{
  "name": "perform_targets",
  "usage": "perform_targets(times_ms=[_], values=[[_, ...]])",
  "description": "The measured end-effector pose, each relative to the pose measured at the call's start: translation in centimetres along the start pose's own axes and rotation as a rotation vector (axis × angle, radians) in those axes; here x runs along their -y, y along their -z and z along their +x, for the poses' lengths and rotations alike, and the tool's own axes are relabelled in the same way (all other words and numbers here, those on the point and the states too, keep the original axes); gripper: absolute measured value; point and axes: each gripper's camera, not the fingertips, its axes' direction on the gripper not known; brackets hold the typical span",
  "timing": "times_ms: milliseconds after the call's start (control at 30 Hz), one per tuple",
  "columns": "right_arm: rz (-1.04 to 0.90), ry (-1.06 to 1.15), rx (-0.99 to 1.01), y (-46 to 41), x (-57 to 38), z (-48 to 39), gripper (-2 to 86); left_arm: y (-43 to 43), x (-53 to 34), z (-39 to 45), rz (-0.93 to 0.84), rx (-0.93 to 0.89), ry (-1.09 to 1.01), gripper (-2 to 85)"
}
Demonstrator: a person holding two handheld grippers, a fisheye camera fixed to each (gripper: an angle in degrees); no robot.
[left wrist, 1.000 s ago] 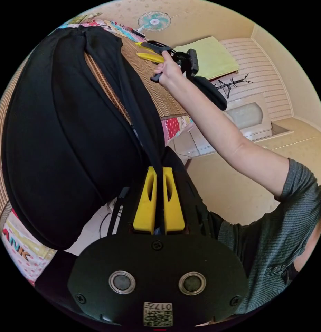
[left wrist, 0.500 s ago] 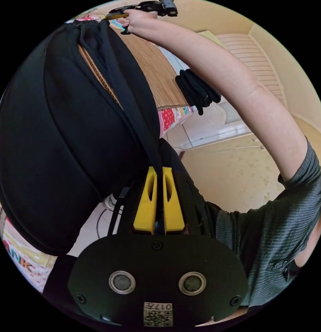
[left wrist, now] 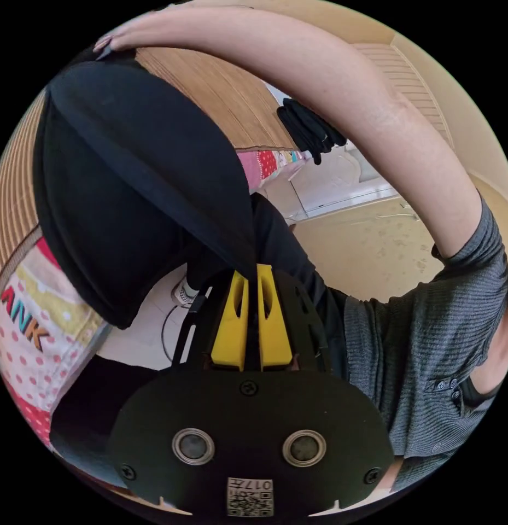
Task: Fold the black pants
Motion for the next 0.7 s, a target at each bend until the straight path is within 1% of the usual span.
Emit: perform_targets(times_ms=[67,133,233,300,400,433,500,600,700], values=[[0.033,0.044,0.094,1.6,-3.1,0.1,6.8,0.5,-1.8,-1.8,0.022,-0.003,0.067,-0.1],[0.059,0.053,0.114,3.4,-6.9,0.3,6.7,1.0,-3.9,-3.9,0.035,-0.009,0.15,0.1],[0.06,0.01,0.069,6.1,-14.3,0.7,6.8,1.4,-5.4,-5.0,0.074,0.032,0.256,0.6],[0.071,-0.041,0.003,7.9,-20.5,0.6,7.0,1.6,-5.0,-4.0,0.076,0.055,0.249,1.3],[0.086,-0.108,-0.095,9.5,-27.5,-0.3,7.9,2.0,-4.2,-2.2,0.096,0.171,0.242,4.4],[0.087,-0.125,-0.114,9.7,-28.7,-0.5,8.3,2.6,-4.2,-1.7,0.127,0.202,0.248,5.1],[0.105,-0.18,-0.149,10.2,-33.1,-0.9,10.6,3.7,-4.3,-1.6,0.189,0.187,0.28,5.8],[0.159,-0.244,-0.064,10.3,-37.2,-0.8,11.4,5.8,-4.5,-1.9,0.321,0.109,0.313,6.0],[0.185,-0.277,-0.035,10.0,-39.4,-0.6,9.2,7.3,-4.0,-2.3,0.391,0.118,0.347,5.7]])
